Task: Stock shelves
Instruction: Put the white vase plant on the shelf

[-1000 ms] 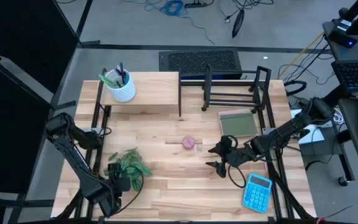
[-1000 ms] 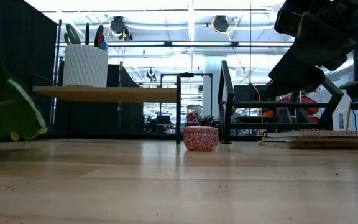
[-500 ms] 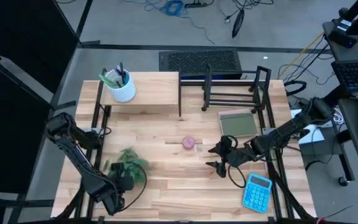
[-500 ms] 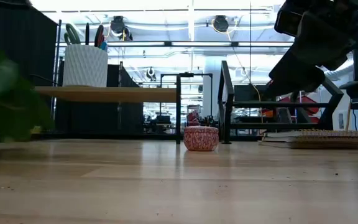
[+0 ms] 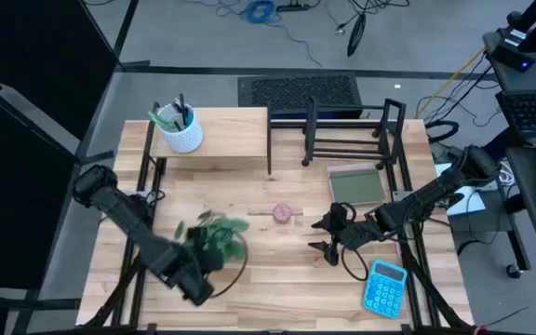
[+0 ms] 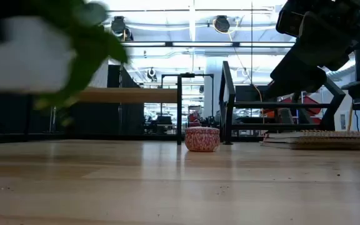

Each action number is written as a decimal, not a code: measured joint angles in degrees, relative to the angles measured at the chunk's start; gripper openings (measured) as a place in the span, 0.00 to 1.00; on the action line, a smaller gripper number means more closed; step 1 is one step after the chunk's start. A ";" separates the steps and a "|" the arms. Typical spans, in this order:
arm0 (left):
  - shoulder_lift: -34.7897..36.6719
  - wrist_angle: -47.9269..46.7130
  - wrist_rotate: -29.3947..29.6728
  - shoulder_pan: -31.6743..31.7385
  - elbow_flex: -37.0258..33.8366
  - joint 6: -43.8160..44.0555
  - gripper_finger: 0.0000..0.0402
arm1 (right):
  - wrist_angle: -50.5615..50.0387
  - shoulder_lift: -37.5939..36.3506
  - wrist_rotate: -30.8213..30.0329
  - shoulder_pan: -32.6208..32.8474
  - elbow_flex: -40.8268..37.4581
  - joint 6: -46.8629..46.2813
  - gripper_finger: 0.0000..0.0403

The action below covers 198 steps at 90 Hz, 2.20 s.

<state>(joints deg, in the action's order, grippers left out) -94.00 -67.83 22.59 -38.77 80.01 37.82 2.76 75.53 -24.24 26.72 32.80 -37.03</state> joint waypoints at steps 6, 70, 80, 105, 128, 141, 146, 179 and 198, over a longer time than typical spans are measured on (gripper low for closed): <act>0.00 -1.01 2.07 3.91 3.56 -6.26 0.00 | -0.02 0.00 -0.23 0.00 0.00 0.10 0.69; 0.07 3.46 -9.10 56.36 20.03 -60.32 0.00 | 0.13 0.37 -4.34 0.02 -0.02 2.20 0.69; 0.04 5.62 -11.01 59.59 17.84 -65.54 0.00 | 1.04 0.42 -4.34 0.02 -0.04 2.14 0.69; -1.32 8.28 -16.68 63.43 15.29 -67.05 0.00 | 2.64 0.39 -4.32 0.02 -0.07 3.17 0.69; -3.02 9.07 -18.06 63.39 15.01 -66.62 0.00 | 2.48 0.99 -3.86 0.02 -0.04 3.33 0.69; -3.04 9.33 -18.02 63.39 15.01 -65.33 0.00 | 2.61 1.13 -3.84 0.02 -0.04 2.79 0.69; -3.04 9.22 -17.93 63.41 15.01 -65.33 0.00 | 2.62 1.14 -3.84 0.02 -0.04 2.79 0.69; -3.04 10.20 -17.84 64.00 14.20 -69.77 0.00 | 2.60 1.14 -3.48 0.90 -0.04 3.12 0.69; -3.13 10.22 -18.17 64.77 12.31 -76.89 0.00 | 2.59 1.14 -2.45 1.19 -0.04 2.58 0.69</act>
<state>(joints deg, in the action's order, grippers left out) -97.12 -57.61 4.42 26.01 92.32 -39.07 5.35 76.66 -26.69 27.91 32.75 -34.44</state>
